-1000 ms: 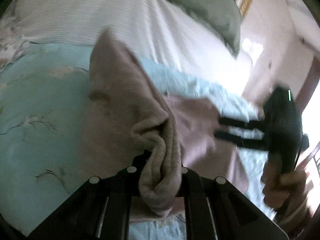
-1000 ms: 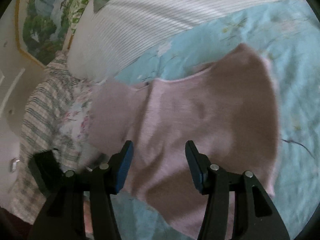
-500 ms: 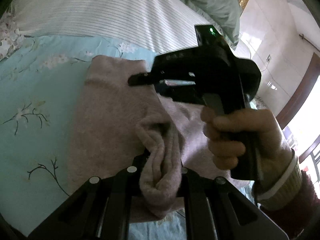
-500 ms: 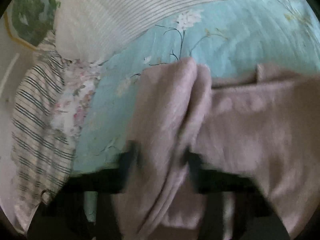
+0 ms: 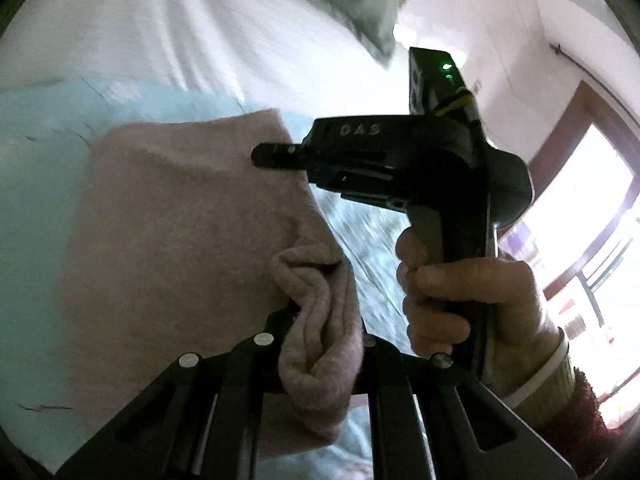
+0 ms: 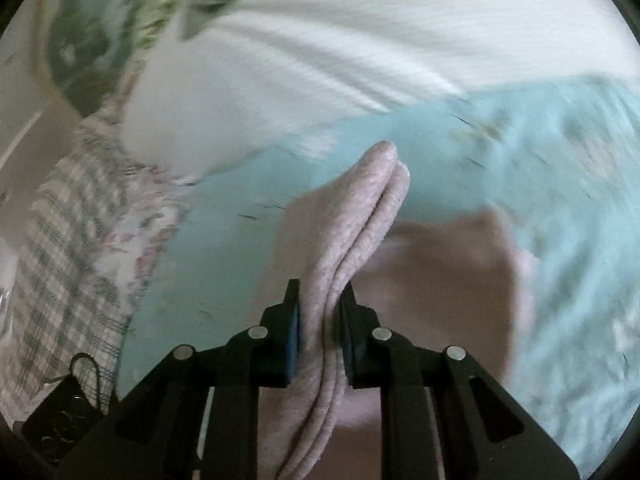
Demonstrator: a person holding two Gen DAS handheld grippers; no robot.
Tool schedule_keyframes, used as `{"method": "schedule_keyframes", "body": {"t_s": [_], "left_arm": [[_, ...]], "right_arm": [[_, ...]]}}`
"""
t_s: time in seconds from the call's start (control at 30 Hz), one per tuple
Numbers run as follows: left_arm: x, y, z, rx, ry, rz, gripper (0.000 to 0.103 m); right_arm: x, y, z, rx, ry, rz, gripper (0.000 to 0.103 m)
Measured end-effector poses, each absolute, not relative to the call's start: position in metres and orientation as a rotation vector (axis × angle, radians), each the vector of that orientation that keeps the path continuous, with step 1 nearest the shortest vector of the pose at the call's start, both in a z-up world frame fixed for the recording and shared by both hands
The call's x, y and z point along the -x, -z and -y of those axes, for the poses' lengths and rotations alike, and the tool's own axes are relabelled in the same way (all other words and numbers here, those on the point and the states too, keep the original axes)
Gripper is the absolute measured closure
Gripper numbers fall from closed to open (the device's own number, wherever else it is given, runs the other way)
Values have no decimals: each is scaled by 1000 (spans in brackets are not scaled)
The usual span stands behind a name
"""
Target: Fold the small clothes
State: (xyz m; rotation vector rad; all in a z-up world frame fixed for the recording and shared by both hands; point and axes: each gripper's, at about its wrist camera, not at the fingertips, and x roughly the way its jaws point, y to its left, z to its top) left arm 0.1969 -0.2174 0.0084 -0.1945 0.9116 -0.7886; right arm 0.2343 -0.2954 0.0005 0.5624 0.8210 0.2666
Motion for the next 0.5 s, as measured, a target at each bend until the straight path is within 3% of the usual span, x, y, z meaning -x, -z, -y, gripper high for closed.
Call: {"method": "schedule_keyframes", "body": {"t_s": [0.13,0.37,0.5], "left_arm": [[-194,5,239,184,799,-985,94],[-194,-1,253,147,819,-949,93],[-196,20,261,128,825,-1006,91]], "right_arm": [[-223,38,322,-611,-201,-876,84],[-209,30,338,-630,-212,-796,84],[-212,53,342,-622,-160,-853,84]]}}
